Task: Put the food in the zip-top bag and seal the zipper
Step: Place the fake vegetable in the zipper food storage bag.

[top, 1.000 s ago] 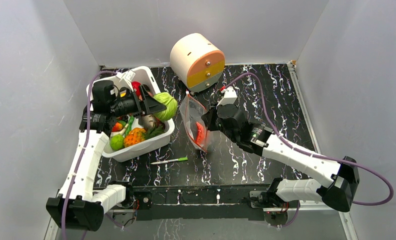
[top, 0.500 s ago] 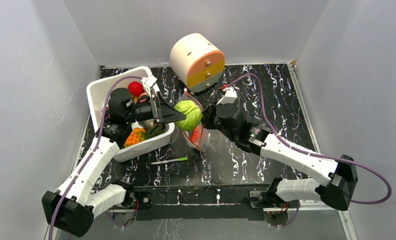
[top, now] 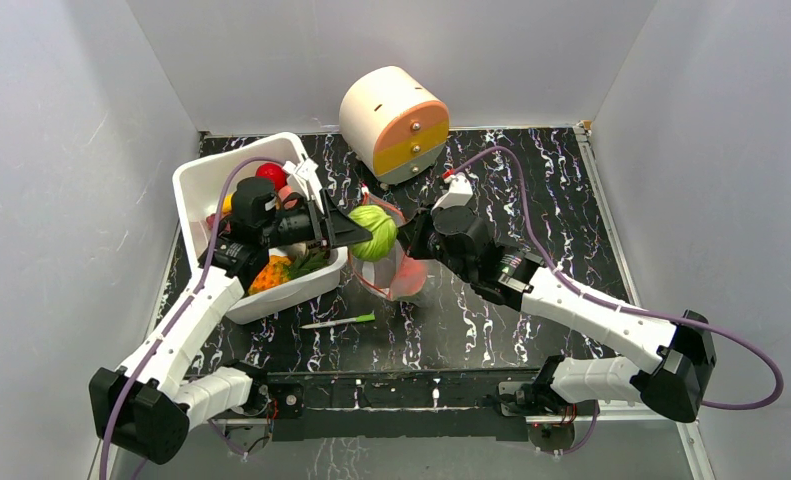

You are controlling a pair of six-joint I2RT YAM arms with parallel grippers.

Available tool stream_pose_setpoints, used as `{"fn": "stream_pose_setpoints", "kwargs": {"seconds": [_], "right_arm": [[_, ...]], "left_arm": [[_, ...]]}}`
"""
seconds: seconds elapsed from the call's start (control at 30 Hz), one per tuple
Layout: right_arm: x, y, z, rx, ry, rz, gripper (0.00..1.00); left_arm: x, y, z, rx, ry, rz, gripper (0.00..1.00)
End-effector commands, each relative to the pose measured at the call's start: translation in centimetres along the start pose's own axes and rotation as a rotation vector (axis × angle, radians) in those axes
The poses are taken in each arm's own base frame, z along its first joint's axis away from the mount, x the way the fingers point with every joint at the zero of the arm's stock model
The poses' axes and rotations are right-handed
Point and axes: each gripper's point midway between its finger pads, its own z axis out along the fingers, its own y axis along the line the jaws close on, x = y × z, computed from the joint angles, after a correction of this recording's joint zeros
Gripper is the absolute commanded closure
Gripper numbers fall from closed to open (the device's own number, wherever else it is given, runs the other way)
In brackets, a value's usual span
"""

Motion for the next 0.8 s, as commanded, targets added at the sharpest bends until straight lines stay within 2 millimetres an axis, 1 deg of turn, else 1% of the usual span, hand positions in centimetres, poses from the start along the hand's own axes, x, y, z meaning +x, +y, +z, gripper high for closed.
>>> {"fn": "stream_pose_setpoints", "kwargs": {"seconds": [0.0, 0.23, 0.4, 0.53, 0.63, 0.7, 0.77], "right_arm": [[-3.5, 3.0, -1.4, -0.122, -0.102, 0.051, 1.00], [-3.8, 3.1, -1.5, -0.121, -0.113, 0.059, 1.00], [-3.5, 3.9, -1.1, -0.159, -0.099, 0.064, 1.00], [-2.9, 4.7, -0.7, -0.194, -0.069, 0.048, 1.00], [-2.7, 4.8, -0.3, -0.199, -0.062, 0.048, 1.00], [-2.7, 4.8, -0.2, -0.197, -0.066, 0.049, 1.00], [-2.6, 4.7, -0.1, -0.192, -0.068, 0.049, 1.00]], "left_arm": [[-0.3, 1.7, 0.0, -0.100, -0.003, 0.047, 0.76], [-0.1, 3.1, -0.3, -0.174, -0.007, 0.057, 0.77], [0.0, 3.7, -0.1, -0.202, 0.007, 0.050, 0.76], [0.2, 4.1, 0.2, -0.208, 0.021, 0.033, 0.72], [0.5, 4.1, 0.3, -0.208, 0.037, 0.021, 0.69], [0.8, 4.0, 0.5, -0.193, 0.052, 0.014, 0.66], [0.9, 3.8, 0.5, -0.185, 0.058, 0.005, 0.61]]}}
